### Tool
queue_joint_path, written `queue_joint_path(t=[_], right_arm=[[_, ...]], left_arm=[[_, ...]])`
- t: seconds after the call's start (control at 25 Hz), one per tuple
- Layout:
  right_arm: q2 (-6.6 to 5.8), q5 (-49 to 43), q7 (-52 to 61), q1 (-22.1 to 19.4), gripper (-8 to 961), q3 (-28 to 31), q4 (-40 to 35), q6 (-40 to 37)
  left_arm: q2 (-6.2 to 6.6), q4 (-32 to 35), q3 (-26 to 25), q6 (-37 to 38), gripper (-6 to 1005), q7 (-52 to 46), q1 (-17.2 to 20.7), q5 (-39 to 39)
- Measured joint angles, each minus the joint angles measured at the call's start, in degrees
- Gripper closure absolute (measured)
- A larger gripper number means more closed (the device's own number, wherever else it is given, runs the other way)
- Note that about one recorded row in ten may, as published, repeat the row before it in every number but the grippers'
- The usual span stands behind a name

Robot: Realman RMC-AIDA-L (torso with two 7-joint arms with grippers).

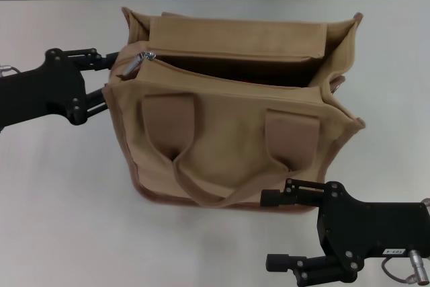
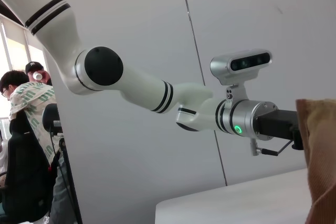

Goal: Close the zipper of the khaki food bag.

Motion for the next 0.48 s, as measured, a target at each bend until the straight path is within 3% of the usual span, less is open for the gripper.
queue_joint_path(t=[0.36,0.48], right_arm=[[0.0,0.59,0.0,0.13,140,0.0,0.0,0.0],[0.0,0.63,0.0,0.12,141,0.0,0.0,-0.01]], left_arm=[[0.03,0.14,-0.36,1.21,796,-0.02,0.26,-0.03],[-0.03,0.37,-0.61,2.19,856,-0.02,0.26,-0.05]])
